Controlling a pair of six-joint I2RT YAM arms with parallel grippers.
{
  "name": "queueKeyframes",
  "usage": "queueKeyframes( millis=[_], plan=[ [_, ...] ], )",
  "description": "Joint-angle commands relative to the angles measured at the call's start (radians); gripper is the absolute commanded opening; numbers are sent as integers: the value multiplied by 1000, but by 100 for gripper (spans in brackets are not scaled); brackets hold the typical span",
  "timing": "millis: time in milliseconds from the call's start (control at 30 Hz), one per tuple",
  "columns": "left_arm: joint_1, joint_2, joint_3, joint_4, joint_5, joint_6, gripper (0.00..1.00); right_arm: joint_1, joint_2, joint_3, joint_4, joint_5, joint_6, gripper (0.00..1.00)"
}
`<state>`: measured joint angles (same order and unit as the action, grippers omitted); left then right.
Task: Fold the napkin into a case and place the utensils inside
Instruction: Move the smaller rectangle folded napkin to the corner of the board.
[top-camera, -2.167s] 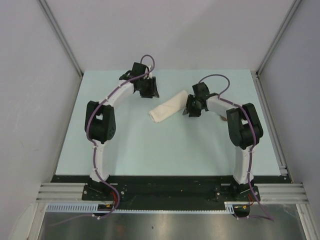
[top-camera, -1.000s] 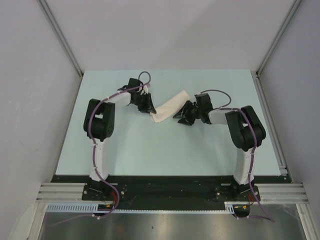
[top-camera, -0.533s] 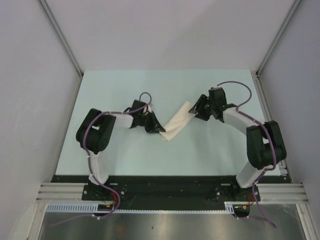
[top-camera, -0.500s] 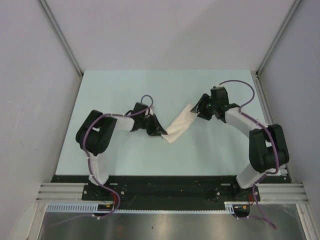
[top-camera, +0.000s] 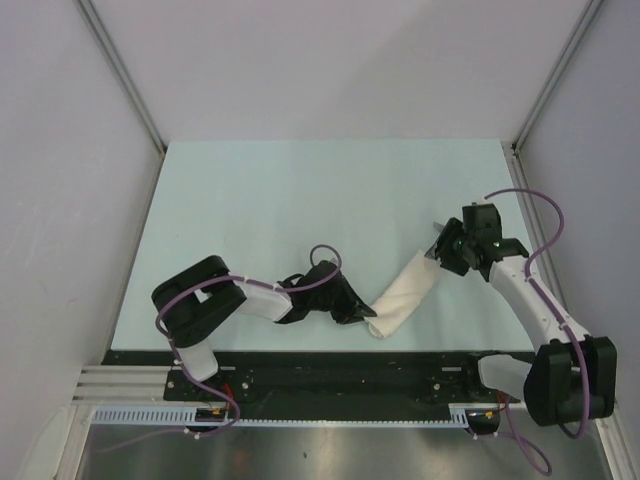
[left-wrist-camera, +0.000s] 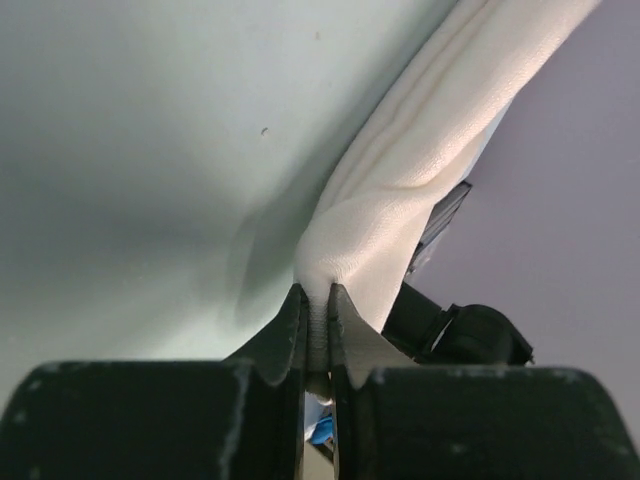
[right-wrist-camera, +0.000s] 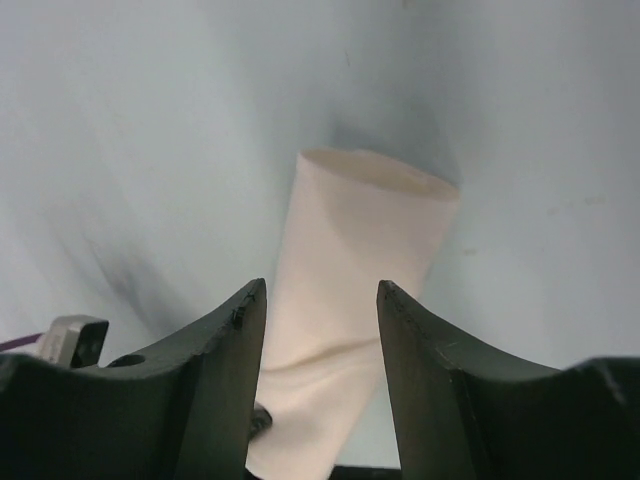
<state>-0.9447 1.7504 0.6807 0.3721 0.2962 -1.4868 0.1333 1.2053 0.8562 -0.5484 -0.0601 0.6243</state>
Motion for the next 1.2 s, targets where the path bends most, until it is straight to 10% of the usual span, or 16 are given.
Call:
queueKeyframes(
  millis=[0,200,533,800,1167],
  plan=[
    [-55,12,-29,189,-126,-165,4,-9,-139,-68,-82,10,-6,53],
    [-45,23,-7,183,-137,-47,30,-34,-165,-134,-70,-66,-12,53],
    [32,-186,141,-416,-130,469,54,-32,-104,-138,31,-316,-133,53],
    [24,-198,132,-102,205,610,14,-43,-1,-171,228,-473,-109,45],
    [1,27,149,-53,382,672,8,-153,209,-246,577,-662,-92,24]
  ],
)
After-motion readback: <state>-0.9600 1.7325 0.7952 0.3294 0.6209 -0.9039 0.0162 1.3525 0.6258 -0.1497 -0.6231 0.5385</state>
